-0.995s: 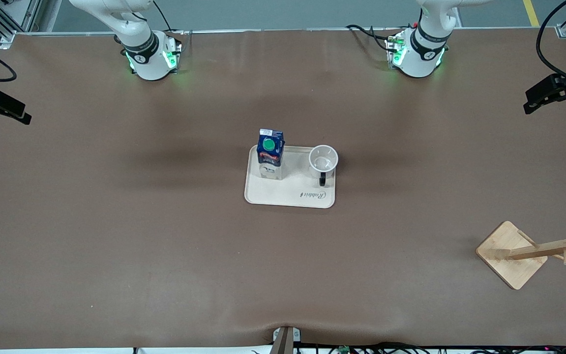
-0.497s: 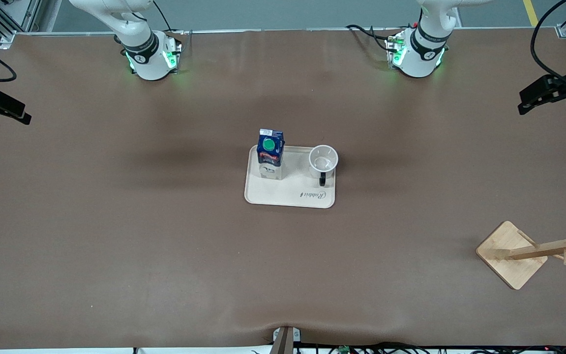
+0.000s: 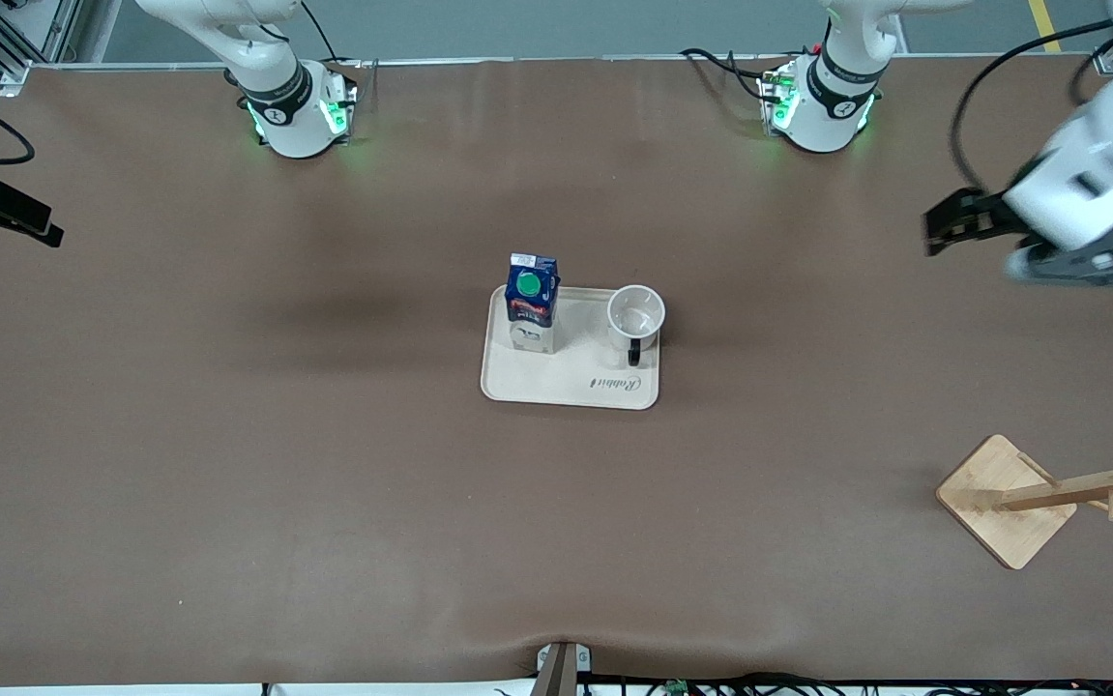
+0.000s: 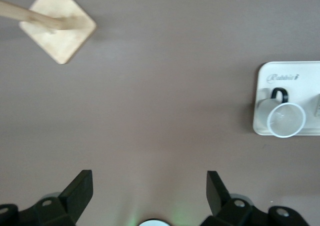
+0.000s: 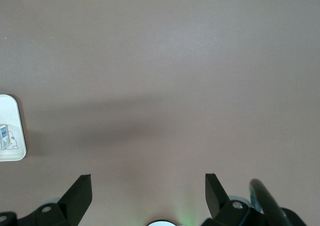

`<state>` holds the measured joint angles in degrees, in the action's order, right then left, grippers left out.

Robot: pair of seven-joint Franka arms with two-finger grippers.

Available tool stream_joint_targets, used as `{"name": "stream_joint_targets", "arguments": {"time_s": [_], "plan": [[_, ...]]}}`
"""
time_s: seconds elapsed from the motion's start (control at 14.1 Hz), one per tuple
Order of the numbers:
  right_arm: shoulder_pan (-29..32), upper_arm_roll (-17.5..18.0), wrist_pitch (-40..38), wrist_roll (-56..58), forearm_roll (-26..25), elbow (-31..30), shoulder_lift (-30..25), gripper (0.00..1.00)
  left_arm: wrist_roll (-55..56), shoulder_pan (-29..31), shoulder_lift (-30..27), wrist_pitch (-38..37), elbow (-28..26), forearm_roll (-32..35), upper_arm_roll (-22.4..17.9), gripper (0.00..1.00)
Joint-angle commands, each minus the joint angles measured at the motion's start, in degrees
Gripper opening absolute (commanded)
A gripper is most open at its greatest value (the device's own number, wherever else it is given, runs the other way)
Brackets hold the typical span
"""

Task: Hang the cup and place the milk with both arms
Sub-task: 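Reach the left gripper to the white mug's black handle and grasp it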

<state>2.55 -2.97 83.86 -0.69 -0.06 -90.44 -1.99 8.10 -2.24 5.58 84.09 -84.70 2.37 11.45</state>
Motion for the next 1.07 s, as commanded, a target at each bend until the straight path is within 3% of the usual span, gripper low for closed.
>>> {"name": "stream_joint_targets", "arguments": {"time_s": [0.0, 0.78, 0.99], "plan": [[0.6, 0.5, -0.8, -0.5, 0.1, 1.7, 1.0, 1.0, 5.2, -3.2, 2.8, 3.6, -1.8, -1.7, 0.6, 1.0], [0.3, 0.4, -0.8, -0.5, 0.0, 1.6, 1.1, 1.0, 33.5, -17.7, 13.5, 31.1, -14.4, -1.1, 0.7, 1.0], [0.2, 0.4, -0.8, -0.3, 0.0, 1.6, 1.1, 1.0, 35.2, -19.6, 16.6, 32.3, -15.1, 1.1, 0.7, 0.96]]}}
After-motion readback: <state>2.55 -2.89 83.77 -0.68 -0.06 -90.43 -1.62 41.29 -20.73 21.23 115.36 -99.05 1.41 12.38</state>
